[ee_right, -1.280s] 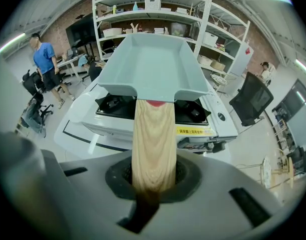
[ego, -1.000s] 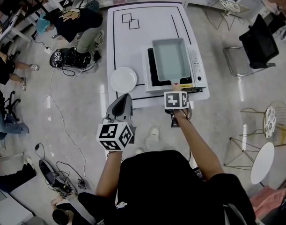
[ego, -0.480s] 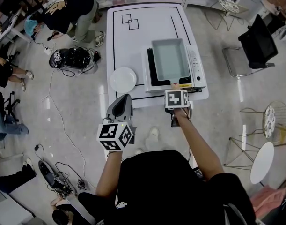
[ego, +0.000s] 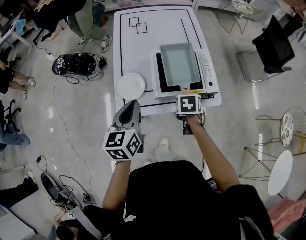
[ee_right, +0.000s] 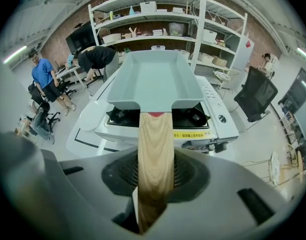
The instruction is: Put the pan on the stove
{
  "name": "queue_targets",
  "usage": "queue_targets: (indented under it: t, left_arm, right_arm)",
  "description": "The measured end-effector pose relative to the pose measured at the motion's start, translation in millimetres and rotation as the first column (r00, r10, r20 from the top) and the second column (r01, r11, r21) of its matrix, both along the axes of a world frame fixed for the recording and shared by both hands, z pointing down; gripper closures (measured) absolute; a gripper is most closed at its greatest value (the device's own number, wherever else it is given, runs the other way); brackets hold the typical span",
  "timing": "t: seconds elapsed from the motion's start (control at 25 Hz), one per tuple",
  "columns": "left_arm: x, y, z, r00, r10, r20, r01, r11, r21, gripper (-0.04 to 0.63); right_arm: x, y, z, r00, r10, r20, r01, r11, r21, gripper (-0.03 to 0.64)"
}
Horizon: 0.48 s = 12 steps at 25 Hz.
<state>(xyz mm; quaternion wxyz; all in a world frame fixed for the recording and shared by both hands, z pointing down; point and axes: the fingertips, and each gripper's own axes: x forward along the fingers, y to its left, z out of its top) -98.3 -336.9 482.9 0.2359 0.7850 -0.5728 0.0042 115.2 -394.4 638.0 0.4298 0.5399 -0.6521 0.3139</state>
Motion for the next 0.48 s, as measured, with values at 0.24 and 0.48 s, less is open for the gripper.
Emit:
queue_targets:
  t: [0.24, 0.48]
  left_arm:
    - [-2, 2, -4, 1.0, -0.006, -0.009, 0.006, 1.0, 0.005, 0.588]
    - [0, 5, -6, 1.0, 0.009, -0.008, -0.009, 1.0, 0.009, 0.588]
  right_arm:
    - [4, 7, -5, 0.999, 0.04, -0.014, -0.04, 0.999, -0.021, 0.52]
    - [-5, 3, -9, 0.999, 0.04, 0.027, -0.04, 0.999, 0.003, 0.512]
